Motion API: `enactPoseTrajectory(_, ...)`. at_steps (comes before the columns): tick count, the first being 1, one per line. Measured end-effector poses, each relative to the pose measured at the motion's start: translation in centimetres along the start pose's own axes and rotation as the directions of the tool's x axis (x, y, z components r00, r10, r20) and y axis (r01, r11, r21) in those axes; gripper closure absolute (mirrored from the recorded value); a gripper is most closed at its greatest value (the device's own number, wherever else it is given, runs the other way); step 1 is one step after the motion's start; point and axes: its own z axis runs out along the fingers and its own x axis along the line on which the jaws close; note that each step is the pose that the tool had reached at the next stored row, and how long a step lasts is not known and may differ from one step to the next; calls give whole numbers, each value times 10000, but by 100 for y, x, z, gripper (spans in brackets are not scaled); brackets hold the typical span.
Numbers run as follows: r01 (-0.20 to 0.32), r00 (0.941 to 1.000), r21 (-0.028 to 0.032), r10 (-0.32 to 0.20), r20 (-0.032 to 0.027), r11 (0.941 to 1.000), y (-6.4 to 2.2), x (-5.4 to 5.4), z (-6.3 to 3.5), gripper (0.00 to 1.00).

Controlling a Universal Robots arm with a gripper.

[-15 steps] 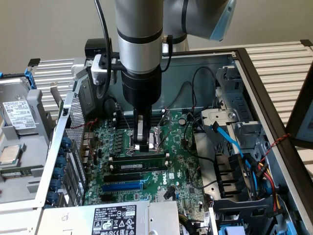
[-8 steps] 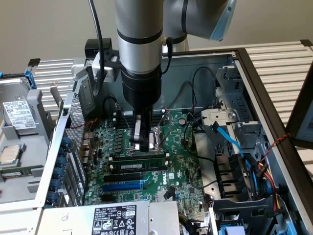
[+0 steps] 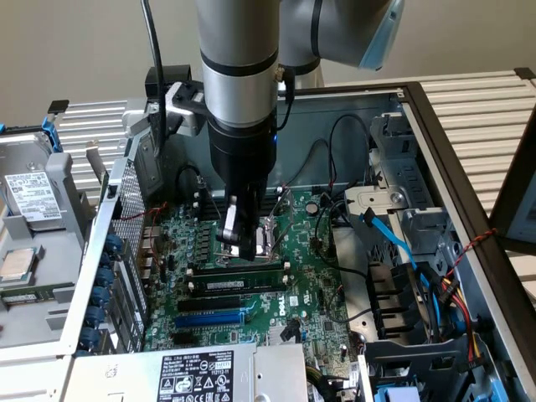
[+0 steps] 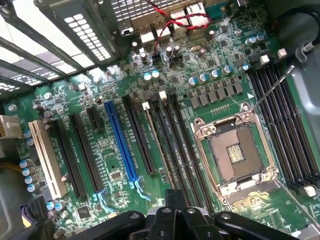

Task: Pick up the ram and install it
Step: 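Press down the ram until it locks into place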

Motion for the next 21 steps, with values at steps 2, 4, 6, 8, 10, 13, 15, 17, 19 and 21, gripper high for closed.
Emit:
enactPoseTrajectory(2, -329, 9995, 4, 329, 9, 9995, 0, 0, 1, 90)
enactPoseTrajectory(4, -653, 9979, 7, 653, 18, 9979, 0, 0, 2, 90)
enactPoseTrajectory(6, -993, 9950, 10, 993, 26, 9951, 0, 0, 3, 90)
enactPoseTrajectory(8, -1314, 9913, 13, 1314, 37, 9913, 0, 0, 4, 90)
enactPoseTrajectory(10, -1644, 9864, 15, 1644, 46, 9864, 0, 0, 5, 90)
enactPoseTrajectory(13, -2138, 9769, 19, 2138, 61, 9769, 0, 0, 6, 90)
enactPoseTrajectory(15, -2460, 9693, 20, 2459, 70, 9693, 0, 0, 7, 90)
enactPoseTrajectory(17, -2776, 9607, 22, 2776, 80, 9607, 0, 0, 8, 90)
enactPoseTrajectory(19, -3104, 9506, 23, 3103, 90, 9506, 0, 0, 9, 90)
enactPoseTrajectory(21, -3413, 9399, 23, 3413, 99, 9400, 0, 0, 10, 90)
